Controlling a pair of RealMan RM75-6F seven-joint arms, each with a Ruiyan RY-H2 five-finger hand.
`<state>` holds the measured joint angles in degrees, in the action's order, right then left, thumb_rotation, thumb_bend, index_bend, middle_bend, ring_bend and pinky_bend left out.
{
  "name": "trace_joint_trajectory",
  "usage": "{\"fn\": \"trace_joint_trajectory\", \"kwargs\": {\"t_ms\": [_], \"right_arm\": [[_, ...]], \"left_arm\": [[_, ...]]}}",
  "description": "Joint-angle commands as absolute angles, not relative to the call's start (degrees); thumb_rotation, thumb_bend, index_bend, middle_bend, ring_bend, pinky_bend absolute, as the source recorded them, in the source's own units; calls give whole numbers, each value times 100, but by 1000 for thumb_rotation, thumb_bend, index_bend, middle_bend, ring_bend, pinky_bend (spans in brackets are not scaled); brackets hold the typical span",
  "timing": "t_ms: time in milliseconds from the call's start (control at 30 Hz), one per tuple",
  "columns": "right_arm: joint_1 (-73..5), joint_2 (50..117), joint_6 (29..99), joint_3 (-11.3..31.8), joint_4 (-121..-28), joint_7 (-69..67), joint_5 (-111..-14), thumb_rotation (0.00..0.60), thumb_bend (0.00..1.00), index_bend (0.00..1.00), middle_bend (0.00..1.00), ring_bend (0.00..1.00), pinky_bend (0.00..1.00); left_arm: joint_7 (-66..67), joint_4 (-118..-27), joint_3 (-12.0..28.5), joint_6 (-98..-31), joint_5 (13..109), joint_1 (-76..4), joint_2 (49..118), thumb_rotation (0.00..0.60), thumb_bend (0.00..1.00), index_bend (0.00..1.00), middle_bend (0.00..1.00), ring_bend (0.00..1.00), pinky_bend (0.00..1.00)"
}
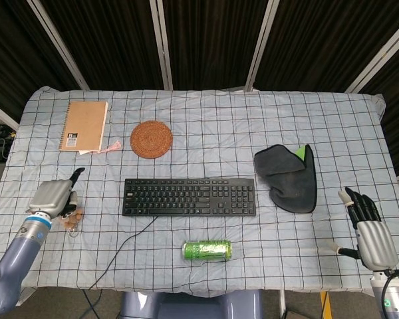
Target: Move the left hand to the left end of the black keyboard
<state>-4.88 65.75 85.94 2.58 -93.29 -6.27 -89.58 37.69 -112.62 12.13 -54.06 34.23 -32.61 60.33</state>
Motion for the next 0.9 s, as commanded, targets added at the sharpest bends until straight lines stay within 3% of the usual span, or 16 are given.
{"fn": "trace_joint_trajectory", "kwargs": {"t_ms": [33,400,900], "right_arm": [[-489,6574,8589,263,-9328,-654,-8944,600,69,34,0,0,0],[-487,6550,8571,275,-9340,-771,-8908,600,71,34,0,0,0],[-476,6532,8564,282,-9359,-841,-8877,600,70,34,0,0,0]], "left_arm": [[4397,-11137,1094,-5054,2351,-4045,6180,600,782,0,854,723,520],[4969,-10570,637,-4924,630,-5405,6811,600,797,0,854,724,519],[4805,-10274,313,-5042,339,-5946,7271,600,805,0,854,724,520]]}}
